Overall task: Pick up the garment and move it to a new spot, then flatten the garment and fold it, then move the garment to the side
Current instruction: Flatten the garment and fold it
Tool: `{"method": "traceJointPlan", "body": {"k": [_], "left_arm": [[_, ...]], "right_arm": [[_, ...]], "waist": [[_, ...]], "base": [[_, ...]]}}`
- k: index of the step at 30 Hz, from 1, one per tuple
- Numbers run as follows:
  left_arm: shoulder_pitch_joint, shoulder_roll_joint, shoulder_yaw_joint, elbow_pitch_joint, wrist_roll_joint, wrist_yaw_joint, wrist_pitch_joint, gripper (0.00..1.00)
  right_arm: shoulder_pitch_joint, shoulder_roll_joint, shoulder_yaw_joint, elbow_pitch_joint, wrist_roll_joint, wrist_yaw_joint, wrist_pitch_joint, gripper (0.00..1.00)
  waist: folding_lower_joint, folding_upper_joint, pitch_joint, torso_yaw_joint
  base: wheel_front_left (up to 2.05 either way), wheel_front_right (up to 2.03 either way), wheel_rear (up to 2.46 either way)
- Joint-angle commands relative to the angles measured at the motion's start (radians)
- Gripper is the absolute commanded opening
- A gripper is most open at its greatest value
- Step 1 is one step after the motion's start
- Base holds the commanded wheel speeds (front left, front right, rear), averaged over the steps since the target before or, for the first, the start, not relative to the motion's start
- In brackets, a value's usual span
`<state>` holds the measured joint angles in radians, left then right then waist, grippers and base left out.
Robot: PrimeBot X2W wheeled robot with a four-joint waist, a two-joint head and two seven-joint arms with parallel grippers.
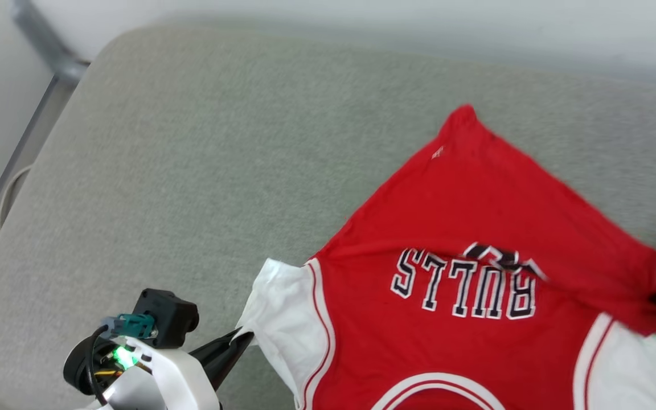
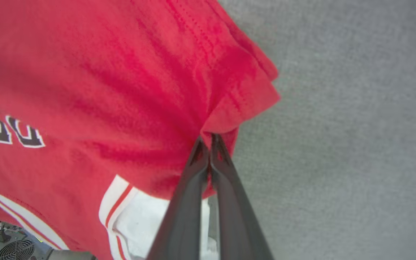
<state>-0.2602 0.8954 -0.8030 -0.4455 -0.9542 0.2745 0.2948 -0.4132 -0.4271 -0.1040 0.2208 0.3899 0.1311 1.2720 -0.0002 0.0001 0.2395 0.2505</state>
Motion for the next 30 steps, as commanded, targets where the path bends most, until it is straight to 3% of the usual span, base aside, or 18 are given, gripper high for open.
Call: {"method": "traceJointPlan", "body": {"k": [1,14,22,23,24,30], "left_arm": [[0.01,-0.001,0.002,0.001,0.0,0.008,-0.006,0.0],[0.068,-0.029,0.0,0.006,-0.016,0.052,-0.05,0.0],[0.059,-0.04,-0.009,0.009,-0.008,0.047,-0.047,0.0],[0.059,-0.039,-0.01,0.009,-0.008,0.047,-0.045,0.0],[0.062,-0.037,-0.011,0.007,-0.008,0.051,-0.043,0.0],[0.056,-0.035,-0.017,-0.01,0.001,0.056,-0.032,0.0]], "right_arm": [[0.039,0.005,0.001,-0.014,0.007,-0.001,-0.001,0.0],[0.343,0.075,-0.071,-0.205,0.055,-0.001,-0.009,0.0],[0.456,0.107,-0.077,-0.194,0.025,-0.001,-0.066,0.0],[0.461,0.102,-0.067,-0.191,0.02,-0.001,-0.075,0.09],[0.454,0.087,-0.043,-0.183,0.021,-0.001,-0.112,1.0],[0.393,0.054,-0.007,-0.237,0.067,-0.001,-0.105,1.0]], "waist": [[0.0002,-0.0001,-0.061,-0.059],[0.0002,-0.0001,-0.14,-0.13],[0.0002,-0.0001,-0.144,-0.135],[0.0002,-0.0001,-0.146,-0.135],[0.0002,-0.0001,-0.152,-0.136],[0.0002,-0.0001,-0.144,-0.125]], "base": [[0.0,0.0,0.0],[0.0,0.0,0.0],[0.0,0.0,0.0],[0.0,0.0,0.0],[0.0,0.0,0.0],[0.0,0.0,0.0]]}}
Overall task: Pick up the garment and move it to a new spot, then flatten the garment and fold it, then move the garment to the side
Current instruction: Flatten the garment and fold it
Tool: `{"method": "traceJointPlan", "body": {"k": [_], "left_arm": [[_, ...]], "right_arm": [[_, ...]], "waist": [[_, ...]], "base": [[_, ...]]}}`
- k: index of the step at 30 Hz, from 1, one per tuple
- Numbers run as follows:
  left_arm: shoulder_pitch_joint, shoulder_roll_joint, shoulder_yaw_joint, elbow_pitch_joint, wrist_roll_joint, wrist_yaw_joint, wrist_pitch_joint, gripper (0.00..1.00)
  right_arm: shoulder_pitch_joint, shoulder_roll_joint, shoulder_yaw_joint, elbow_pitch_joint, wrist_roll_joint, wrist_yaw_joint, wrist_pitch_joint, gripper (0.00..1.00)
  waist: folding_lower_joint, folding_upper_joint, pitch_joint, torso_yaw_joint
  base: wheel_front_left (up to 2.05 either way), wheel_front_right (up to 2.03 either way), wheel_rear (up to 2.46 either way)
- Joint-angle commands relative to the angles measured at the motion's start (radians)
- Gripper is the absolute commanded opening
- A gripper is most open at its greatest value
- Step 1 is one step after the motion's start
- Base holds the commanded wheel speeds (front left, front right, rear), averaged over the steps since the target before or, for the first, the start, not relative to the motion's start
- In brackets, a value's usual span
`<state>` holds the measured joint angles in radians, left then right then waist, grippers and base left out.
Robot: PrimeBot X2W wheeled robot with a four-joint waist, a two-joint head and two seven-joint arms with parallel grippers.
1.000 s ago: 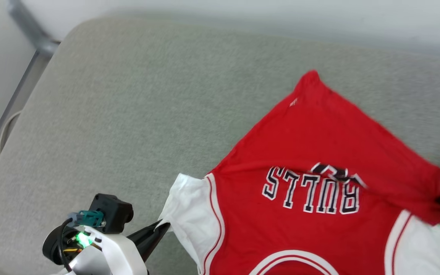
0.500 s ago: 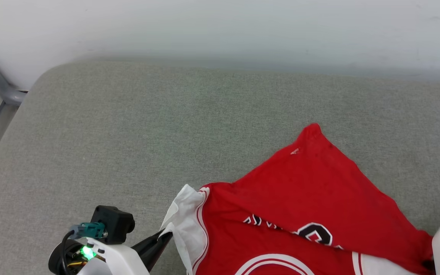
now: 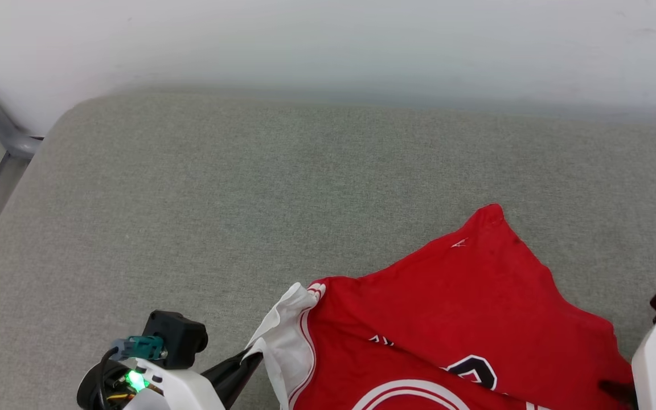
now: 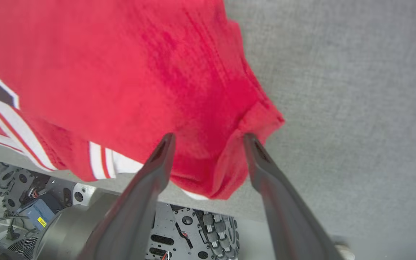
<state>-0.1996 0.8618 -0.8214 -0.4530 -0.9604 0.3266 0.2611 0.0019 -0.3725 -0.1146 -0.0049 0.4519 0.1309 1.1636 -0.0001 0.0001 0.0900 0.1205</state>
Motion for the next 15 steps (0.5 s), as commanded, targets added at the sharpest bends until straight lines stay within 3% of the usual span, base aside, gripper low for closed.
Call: {"method": "traceJointPlan", "body": {"k": [1,6,9,15], "left_arm": [[-0.007,0.0,0.002,-0.005,0.009,0.005,0.003,0.0],[-0.024,-0.002,0.001,-0.02,0.021,0.003,0.004,0.0],[-0.039,-0.007,-0.002,-0.031,0.033,-0.006,0.005,0.0],[-0.069,-0.018,-0.006,-0.039,0.047,-0.019,0.01,0.0]], "right_arm": [[-0.033,-0.005,0.006,-0.031,0.017,0.0,0.014,1.0],[-0.132,-0.03,0.023,-0.137,0.049,0.0,0.073,1.0],[-0.219,-0.012,0.035,-0.17,0.042,-0.001,0.111,1.0],[-0.375,0.015,0.07,-0.124,-0.015,-0.001,0.167,1.0]], "waist": [[0.0001,-0.0001,0.011,0.009],[0.0001,-0.0001,0.053,0.044],[0.0001,-0.0001,0.089,0.074],[0.0001,-0.0001,0.161,0.141]], "base": [[0.0,0.0,0.0],[0.0,0.0,0.0],[0.0,0.0,0.0],[0.0,0.0,0.0]]}}
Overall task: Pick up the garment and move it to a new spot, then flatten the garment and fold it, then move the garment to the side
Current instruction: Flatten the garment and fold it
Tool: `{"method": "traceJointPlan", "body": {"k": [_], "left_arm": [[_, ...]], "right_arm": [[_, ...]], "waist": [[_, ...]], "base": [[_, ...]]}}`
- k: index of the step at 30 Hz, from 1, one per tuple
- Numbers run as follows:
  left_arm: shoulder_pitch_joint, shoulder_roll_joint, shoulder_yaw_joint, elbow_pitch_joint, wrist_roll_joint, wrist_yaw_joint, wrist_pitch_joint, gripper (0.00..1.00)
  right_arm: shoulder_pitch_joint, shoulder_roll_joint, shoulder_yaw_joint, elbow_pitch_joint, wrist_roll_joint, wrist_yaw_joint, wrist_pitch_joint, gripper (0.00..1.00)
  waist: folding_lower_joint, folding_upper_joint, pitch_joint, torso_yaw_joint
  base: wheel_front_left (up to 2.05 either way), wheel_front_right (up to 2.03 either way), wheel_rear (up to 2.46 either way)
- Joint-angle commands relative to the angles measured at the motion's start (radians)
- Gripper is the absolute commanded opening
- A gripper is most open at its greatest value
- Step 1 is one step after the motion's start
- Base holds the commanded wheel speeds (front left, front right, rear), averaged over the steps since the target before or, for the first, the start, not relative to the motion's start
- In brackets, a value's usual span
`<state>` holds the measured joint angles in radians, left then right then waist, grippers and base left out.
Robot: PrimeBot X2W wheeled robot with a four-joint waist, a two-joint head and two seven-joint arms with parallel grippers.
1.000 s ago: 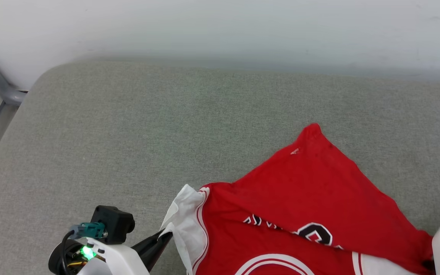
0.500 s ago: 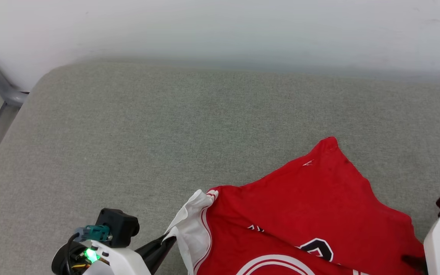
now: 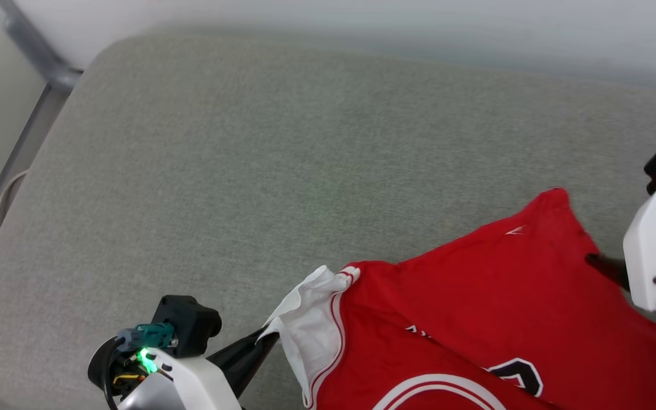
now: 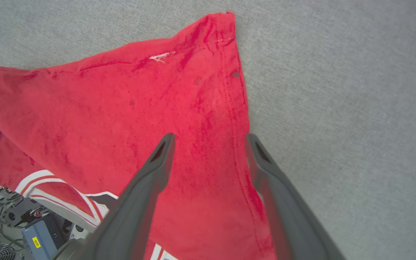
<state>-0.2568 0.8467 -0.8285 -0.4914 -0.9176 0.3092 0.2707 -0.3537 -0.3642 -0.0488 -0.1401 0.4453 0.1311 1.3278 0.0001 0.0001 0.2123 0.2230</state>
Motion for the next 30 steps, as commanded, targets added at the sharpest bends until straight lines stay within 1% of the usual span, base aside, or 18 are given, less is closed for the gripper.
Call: {"method": "traceJointPlan", "body": {"k": [1,8,14,20,25,26,27,28,29,30], "left_arm": [[-0.018,-0.007,0.0,-0.001,0.007,-0.007,0.0,0.0],[-0.05,-0.032,-0.007,0.015,0.019,-0.032,-0.008,0.0],[-0.067,-0.056,-0.013,0.037,0.025,-0.052,-0.02,0.0],[-0.076,-0.073,-0.017,0.057,0.025,-0.066,-0.031,0.0],[-0.078,-0.082,-0.02,0.07,0.024,-0.073,-0.037,0.0],[-0.079,-0.083,-0.02,0.072,0.024,-0.074,-0.038,0.0],[-0.08,-0.084,-0.02,0.074,0.023,-0.076,-0.039,0.0],[-0.08,-0.084,-0.02,0.074,0.023,-0.076,-0.039,0.0],[-0.08,-0.086,-0.02,0.076,0.022,-0.076,-0.039,0.0],[-0.081,-0.087,-0.021,0.078,0.022,-0.077,-0.04,0.0]], "right_arm": [[-0.041,0.008,0.007,0.029,-0.023,-0.001,0.006,1.0],[-0.164,-0.011,0.02,0.176,-0.102,-0.001,-0.016,1.0],[-0.22,-0.027,0.012,0.281,-0.144,-0.001,-0.047,1.0],[-0.223,-0.032,0.019,0.357,-0.165,-0.001,-0.078,1.0],[-0.193,-0.03,0.035,0.414,-0.171,-0.001,-0.081,1.0],[-0.185,-0.03,0.039,0.424,-0.168,-0.001,-0.077,0.96],[-0.178,-0.032,0.045,0.43,-0.165,-0.001,-0.076,0.44],[-0.178,-0.032,0.045,0.43,-0.165,-0.001,-0.076,0.44],[-0.175,-0.033,0.048,0.435,-0.162,-0.001,-0.079,0.09],[-0.173,-0.034,0.051,0.438,-0.16,-0.001,-0.084,0.0]], "waist": [[-0.0001,-0.0001,0.052,0.051],[-0.0001,-0.0001,0.125,0.128],[-0.0001,-0.0001,0.164,0.172],[-0.0001,-0.0001,0.183,0.195],[-0.0001,-0.0001,0.188,0.205],[-0.0001,-0.0001,0.188,0.206],[-0.0001,-0.0001,0.188,0.207],[-0.0001,-0.0001,0.188,0.207],[-0.0001,-0.0001,0.188,0.207],[-0.0001,-0.0001,0.187,0.206]], "base": [[0.0,0.0,0.0],[0.0,0.0,0.0],[0.0,0.0,0.0],[0.0,0.0,0.0],[0.0,0.0,0.0],[0.0,0.0,0.0],[0.0,0.0,0.0],[0.0,0.0,0.0],[0.0,0.0,0.0],[0.0,0.0,0.0]]}}
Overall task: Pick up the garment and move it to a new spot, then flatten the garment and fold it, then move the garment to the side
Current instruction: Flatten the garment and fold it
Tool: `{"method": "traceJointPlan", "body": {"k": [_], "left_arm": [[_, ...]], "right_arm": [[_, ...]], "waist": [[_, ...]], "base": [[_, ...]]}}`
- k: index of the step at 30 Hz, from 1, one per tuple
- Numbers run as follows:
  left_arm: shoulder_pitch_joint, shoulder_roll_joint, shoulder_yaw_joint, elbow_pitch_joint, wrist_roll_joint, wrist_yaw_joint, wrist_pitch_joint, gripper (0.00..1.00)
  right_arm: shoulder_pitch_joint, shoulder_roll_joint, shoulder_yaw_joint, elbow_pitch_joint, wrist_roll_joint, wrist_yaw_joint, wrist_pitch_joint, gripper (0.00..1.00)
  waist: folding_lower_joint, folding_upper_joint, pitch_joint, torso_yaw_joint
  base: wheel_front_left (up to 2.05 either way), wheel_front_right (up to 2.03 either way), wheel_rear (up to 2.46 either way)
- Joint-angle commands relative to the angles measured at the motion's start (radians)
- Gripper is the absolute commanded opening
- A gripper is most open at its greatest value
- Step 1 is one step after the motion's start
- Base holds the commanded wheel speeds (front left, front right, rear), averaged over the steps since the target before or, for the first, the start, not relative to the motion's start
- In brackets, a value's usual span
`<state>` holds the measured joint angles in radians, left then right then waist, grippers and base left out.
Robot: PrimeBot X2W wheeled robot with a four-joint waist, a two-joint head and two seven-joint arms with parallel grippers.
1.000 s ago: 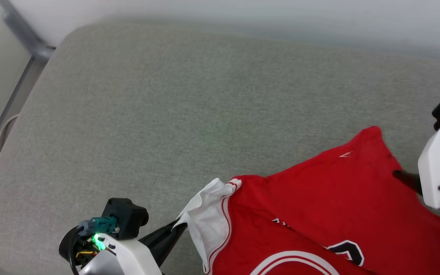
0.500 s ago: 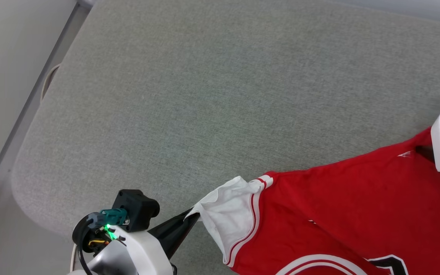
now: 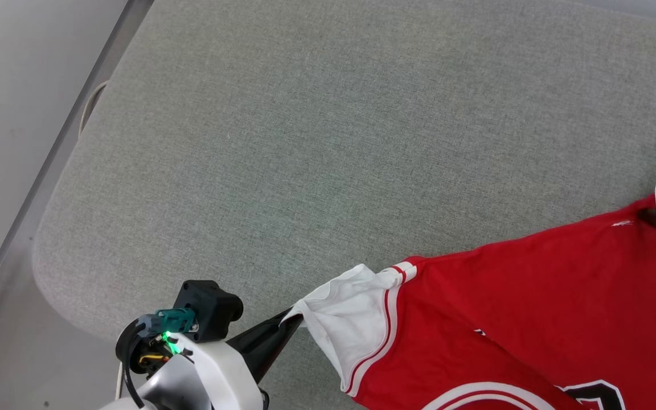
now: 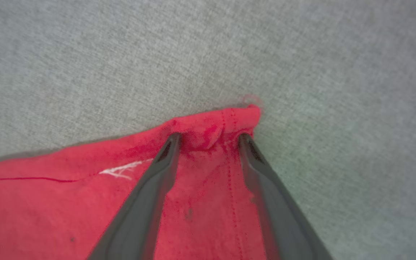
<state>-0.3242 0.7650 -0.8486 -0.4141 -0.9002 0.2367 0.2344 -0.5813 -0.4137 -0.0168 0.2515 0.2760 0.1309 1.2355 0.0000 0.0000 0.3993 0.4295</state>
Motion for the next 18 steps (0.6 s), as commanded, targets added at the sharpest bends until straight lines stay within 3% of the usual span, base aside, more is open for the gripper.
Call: {"method": "traceJointPlan", "body": {"k": [1,10,18], "left_arm": [[-0.013,-0.005,-0.001,0.003,0.003,-0.004,-0.004,0.0],[-0.01,0.013,0.016,0.011,-0.003,0.003,-0.014,0.0],[-0.003,0.052,0.065,-0.008,-0.013,0.036,-0.03,0.0]], "right_arm": [[0.054,0.015,0.02,0.049,0.01,0.0,0.0,0.0],[-0.007,0.013,0.04,0.066,0.038,0.0,-0.167,0.0],[-0.042,0.003,0.06,0.087,0.083,-0.001,-0.353,0.0]], "waist": [[0.0,0.0,-0.002,-0.002],[0.0,0.0,-0.07,-0.044],[0.0,0.0,-0.179,-0.121]], "base": [[0.0,0.0,0.0],[0.0,0.0,0.0],[0.0,0.0,0.0]]}}
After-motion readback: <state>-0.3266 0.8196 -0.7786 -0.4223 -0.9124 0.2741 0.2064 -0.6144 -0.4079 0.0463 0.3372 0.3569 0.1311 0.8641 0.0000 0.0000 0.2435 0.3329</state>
